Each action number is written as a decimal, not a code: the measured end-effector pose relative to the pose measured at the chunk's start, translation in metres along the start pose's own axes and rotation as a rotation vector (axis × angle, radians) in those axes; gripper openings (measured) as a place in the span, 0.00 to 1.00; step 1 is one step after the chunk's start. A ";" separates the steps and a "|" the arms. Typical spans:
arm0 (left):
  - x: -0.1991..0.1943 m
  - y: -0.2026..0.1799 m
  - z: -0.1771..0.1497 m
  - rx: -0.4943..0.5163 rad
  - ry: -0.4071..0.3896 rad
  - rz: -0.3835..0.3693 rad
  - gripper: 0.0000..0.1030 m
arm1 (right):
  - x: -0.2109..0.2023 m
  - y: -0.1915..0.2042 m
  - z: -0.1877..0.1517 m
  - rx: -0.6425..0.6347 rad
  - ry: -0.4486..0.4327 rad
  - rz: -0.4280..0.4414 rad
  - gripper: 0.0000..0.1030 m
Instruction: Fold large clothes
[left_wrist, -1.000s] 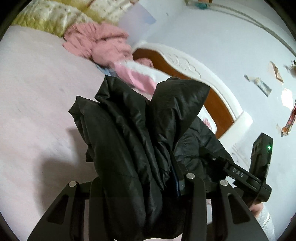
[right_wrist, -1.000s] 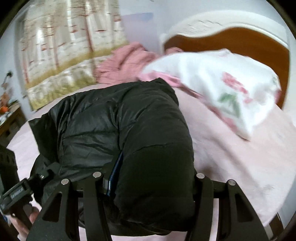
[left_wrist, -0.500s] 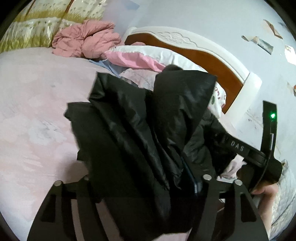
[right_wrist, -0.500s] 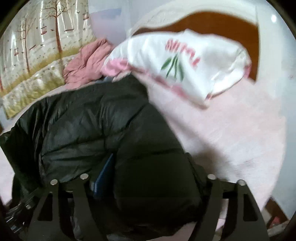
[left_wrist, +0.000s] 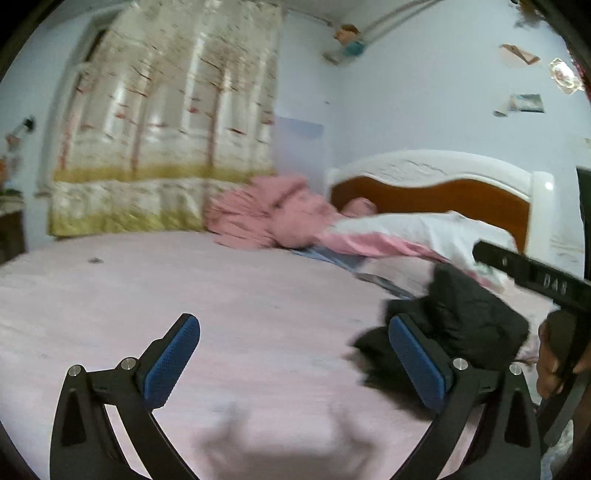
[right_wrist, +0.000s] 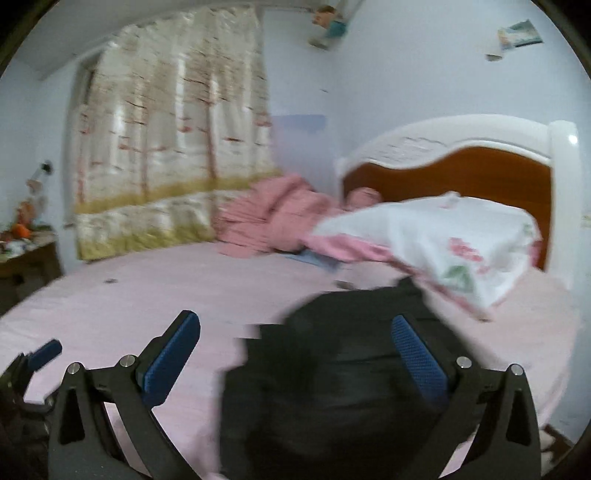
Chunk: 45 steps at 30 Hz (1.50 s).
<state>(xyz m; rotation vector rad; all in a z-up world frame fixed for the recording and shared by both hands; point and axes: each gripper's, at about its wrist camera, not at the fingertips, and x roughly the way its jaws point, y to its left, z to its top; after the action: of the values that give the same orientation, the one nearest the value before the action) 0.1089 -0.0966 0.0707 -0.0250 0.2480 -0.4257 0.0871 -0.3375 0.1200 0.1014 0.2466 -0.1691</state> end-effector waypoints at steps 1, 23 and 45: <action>-0.009 0.013 0.001 0.004 -0.013 0.027 1.00 | 0.001 0.012 -0.004 -0.002 0.005 0.018 1.00; 0.017 0.096 -0.084 0.052 0.022 0.314 1.00 | 0.061 0.119 -0.119 -0.150 0.129 0.028 1.00; 0.007 0.117 -0.082 -0.041 0.007 0.295 1.00 | 0.059 0.127 -0.126 -0.195 0.121 -0.031 1.00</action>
<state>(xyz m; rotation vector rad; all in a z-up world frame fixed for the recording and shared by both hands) 0.1425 0.0092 -0.0191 -0.0266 0.2631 -0.1271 0.1370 -0.2072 -0.0062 -0.0862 0.3837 -0.1687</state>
